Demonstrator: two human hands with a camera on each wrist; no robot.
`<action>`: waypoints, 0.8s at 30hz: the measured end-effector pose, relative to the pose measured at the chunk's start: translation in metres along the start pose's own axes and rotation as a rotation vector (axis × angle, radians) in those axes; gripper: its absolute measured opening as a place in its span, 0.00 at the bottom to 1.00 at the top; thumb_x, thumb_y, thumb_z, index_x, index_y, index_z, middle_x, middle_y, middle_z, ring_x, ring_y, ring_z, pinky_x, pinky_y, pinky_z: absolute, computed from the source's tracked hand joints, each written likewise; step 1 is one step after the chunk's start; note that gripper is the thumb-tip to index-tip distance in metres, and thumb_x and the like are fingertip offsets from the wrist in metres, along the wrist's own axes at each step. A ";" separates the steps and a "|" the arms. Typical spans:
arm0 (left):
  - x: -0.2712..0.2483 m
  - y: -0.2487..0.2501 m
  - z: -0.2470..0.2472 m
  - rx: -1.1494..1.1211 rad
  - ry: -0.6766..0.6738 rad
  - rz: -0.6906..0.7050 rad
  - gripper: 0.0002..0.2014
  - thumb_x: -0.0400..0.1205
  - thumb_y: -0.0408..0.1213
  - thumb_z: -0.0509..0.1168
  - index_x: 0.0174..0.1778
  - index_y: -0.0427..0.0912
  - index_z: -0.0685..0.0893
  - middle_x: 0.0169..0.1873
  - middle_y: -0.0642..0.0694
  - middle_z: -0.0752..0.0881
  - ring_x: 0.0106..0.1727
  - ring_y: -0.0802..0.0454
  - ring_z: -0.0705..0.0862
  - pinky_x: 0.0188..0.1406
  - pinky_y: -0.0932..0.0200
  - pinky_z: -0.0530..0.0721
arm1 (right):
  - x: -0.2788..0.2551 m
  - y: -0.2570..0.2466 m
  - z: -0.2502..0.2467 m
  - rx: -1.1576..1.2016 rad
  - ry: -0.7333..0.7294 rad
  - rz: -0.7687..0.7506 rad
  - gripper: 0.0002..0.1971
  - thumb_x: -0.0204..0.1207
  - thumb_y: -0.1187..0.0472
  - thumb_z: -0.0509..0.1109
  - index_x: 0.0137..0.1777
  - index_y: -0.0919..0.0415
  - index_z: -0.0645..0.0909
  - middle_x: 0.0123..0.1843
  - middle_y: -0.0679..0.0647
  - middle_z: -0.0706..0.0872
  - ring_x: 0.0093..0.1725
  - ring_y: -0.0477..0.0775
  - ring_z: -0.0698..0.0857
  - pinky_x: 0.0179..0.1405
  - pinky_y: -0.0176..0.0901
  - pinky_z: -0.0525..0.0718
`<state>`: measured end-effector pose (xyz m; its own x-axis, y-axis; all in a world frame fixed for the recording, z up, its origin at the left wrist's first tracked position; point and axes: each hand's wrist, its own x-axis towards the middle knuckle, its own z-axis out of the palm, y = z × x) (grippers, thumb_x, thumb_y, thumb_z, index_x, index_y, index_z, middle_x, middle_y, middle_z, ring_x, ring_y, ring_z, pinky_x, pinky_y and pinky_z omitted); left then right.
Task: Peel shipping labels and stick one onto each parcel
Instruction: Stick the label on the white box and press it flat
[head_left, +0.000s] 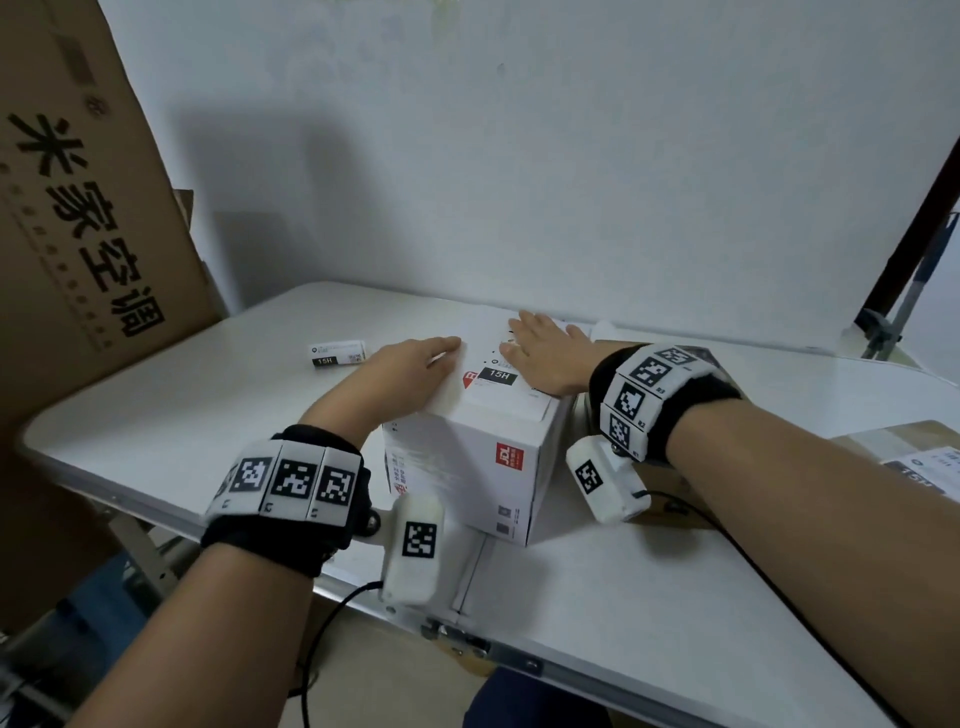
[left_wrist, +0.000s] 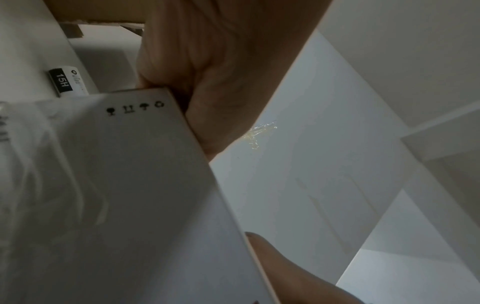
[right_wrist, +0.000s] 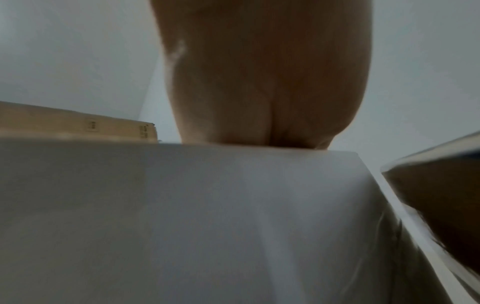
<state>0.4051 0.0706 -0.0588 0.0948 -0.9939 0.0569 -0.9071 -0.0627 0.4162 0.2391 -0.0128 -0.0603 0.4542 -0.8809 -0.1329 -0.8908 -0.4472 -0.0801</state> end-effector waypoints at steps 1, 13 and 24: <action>0.001 -0.001 0.001 0.016 0.009 0.004 0.21 0.89 0.46 0.50 0.79 0.55 0.69 0.76 0.45 0.75 0.74 0.43 0.74 0.66 0.54 0.72 | -0.002 -0.001 0.001 -0.006 0.001 -0.001 0.30 0.88 0.49 0.39 0.86 0.60 0.43 0.88 0.54 0.39 0.87 0.52 0.40 0.83 0.58 0.43; 0.009 -0.005 0.007 0.032 0.045 0.026 0.20 0.88 0.44 0.52 0.78 0.54 0.71 0.75 0.45 0.76 0.73 0.42 0.75 0.66 0.54 0.73 | -0.043 -0.017 0.009 0.046 -0.009 -0.021 0.31 0.87 0.47 0.39 0.86 0.59 0.40 0.88 0.53 0.38 0.86 0.51 0.38 0.84 0.58 0.39; 0.004 0.000 0.006 0.010 0.080 0.014 0.20 0.89 0.43 0.52 0.77 0.53 0.73 0.75 0.44 0.76 0.73 0.41 0.75 0.67 0.54 0.73 | -0.072 -0.017 0.011 0.056 -0.029 -0.046 0.31 0.87 0.46 0.39 0.86 0.59 0.39 0.87 0.53 0.36 0.86 0.53 0.37 0.84 0.59 0.39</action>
<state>0.4026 0.0662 -0.0643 0.1140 -0.9843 0.1349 -0.9126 -0.0501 0.4058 0.2215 0.0594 -0.0599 0.4952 -0.8546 -0.1566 -0.8675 -0.4766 -0.1422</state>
